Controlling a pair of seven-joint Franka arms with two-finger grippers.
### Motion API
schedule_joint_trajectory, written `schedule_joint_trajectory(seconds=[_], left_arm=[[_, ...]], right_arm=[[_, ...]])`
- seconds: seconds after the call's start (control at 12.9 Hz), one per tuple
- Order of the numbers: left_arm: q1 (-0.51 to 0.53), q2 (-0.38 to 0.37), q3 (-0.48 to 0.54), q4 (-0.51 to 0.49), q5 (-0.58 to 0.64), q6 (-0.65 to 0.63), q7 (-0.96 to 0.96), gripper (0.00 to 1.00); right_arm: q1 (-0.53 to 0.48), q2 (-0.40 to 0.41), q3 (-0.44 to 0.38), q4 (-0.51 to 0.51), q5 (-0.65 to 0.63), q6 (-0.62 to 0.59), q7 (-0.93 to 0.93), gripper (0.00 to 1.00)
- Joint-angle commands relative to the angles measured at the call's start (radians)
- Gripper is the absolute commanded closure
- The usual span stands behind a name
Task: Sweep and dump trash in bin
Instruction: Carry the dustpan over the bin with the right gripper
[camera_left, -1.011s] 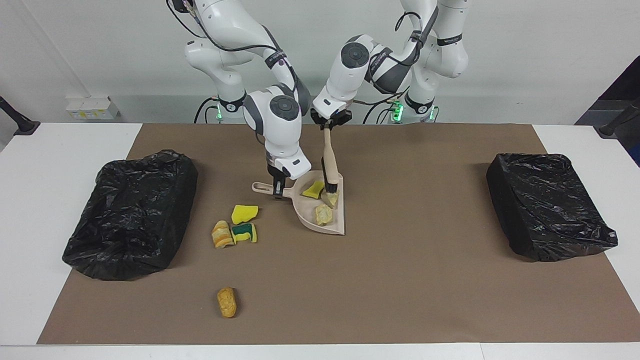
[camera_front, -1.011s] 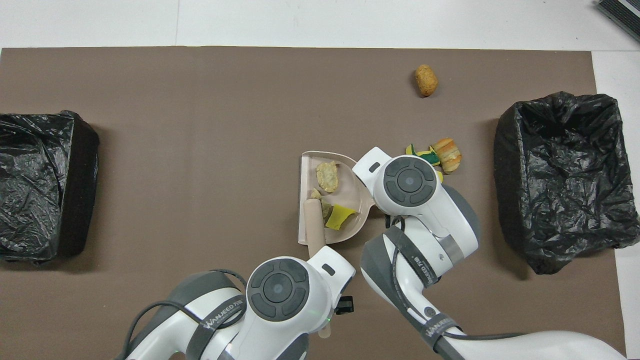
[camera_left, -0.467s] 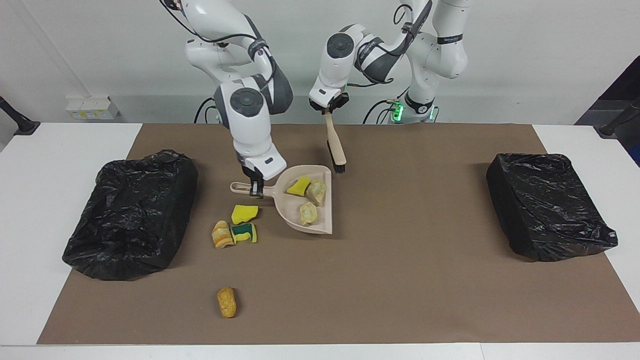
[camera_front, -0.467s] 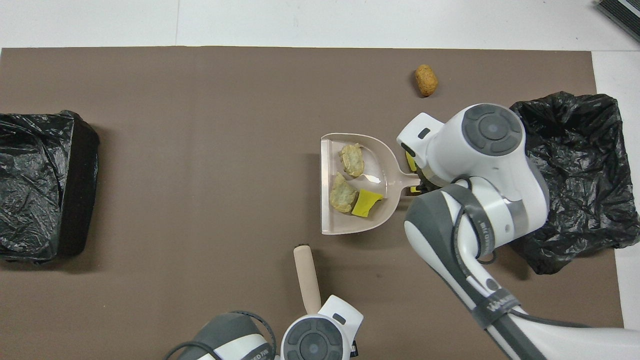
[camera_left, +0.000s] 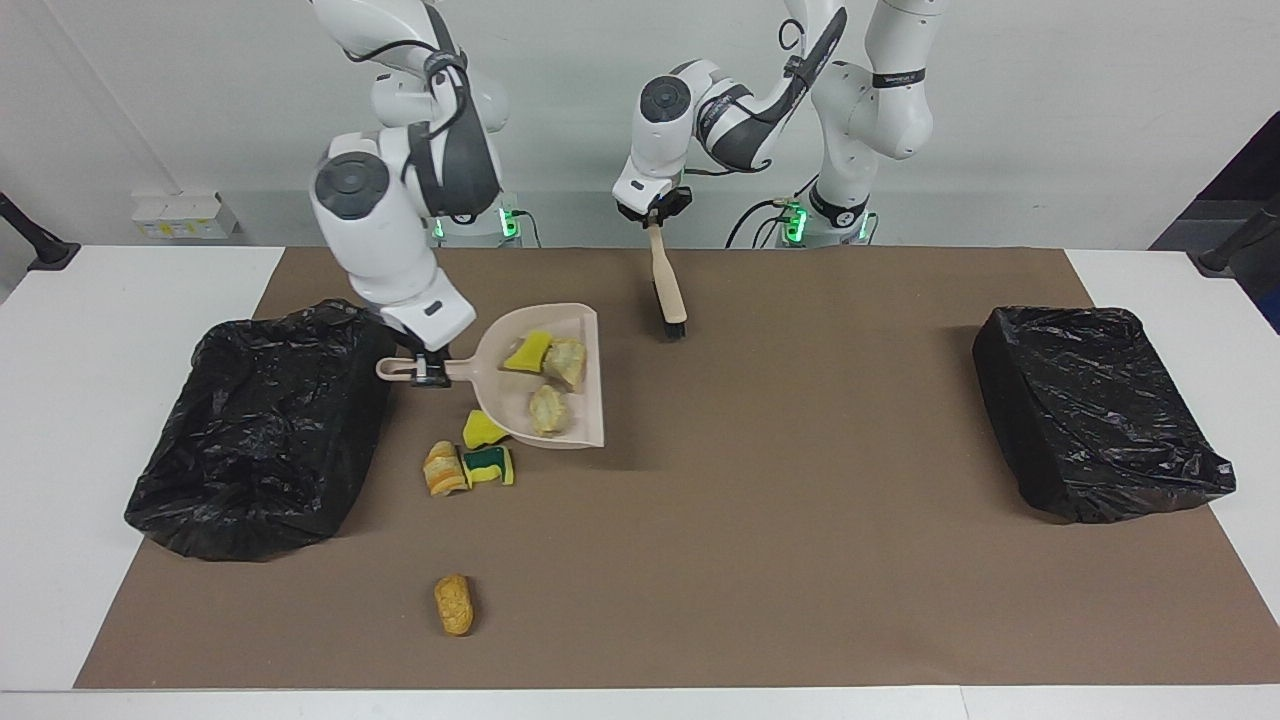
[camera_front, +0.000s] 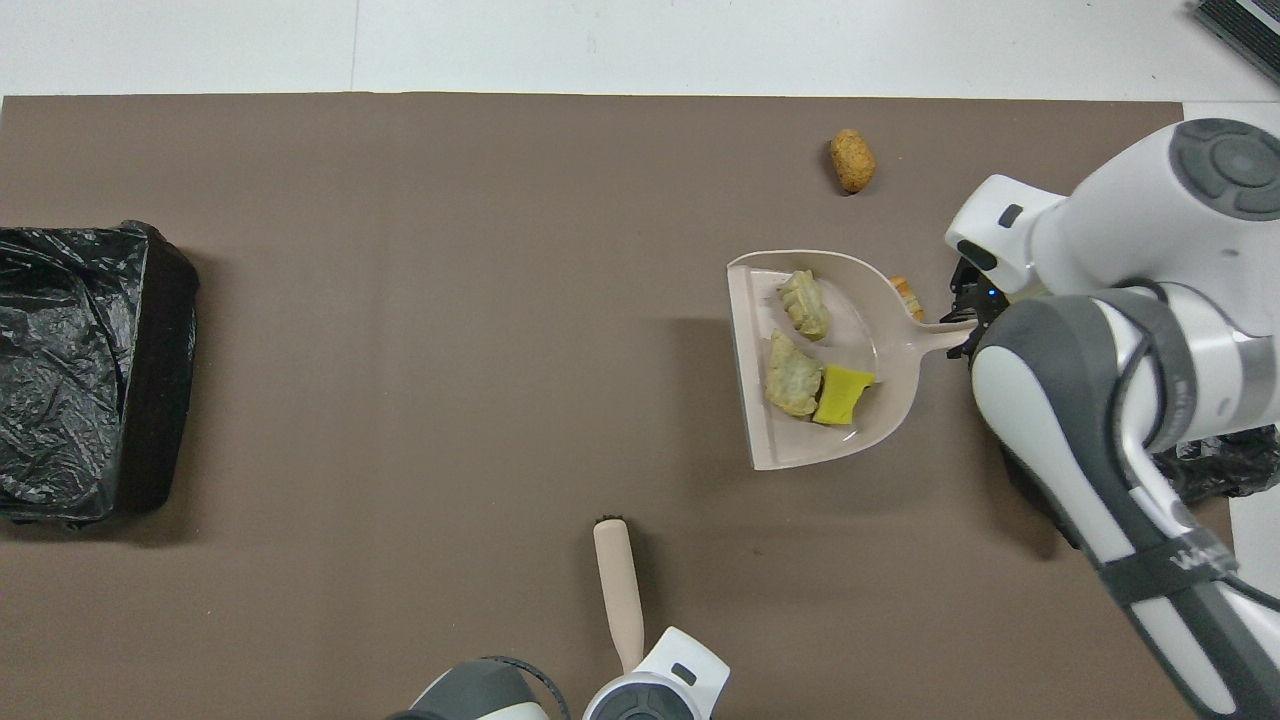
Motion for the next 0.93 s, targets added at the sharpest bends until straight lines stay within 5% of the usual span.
schedule_joint_trajectory(seconds=[0.0, 0.62, 0.7, 0.78, 0.86], left_arm=[[-0.022, -0.022, 0.013, -0.036, -0.030, 0.039, 0.039, 1.00], [-0.022, -0.024, 0.014, -0.050, -0.067, 0.043, 0.088, 0.99], [-0.022, -0.024, 0.014, -0.050, -0.067, 0.038, 0.091, 0.92], [-0.020, -0.022, 0.014, -0.049, -0.066, 0.035, 0.093, 0.70], [-0.014, -0.021, 0.016, -0.040, -0.066, 0.023, 0.093, 0.58]], right_arm=[[-0.093, 0.003, 0.009, 0.057, 0.032, -0.064, -0.133, 1.00], [-0.371, 0.002, 0.000, 0.129, -0.040, -0.083, -0.359, 1.00], [-0.407, 0.002, 0.000, 0.129, -0.064, -0.080, -0.368, 1.00], [-0.435, -0.001, -0.004, 0.129, -0.107, -0.075, -0.368, 1.00], [-0.444, -0.003, -0.024, 0.131, -0.170, -0.043, -0.373, 1.00]])
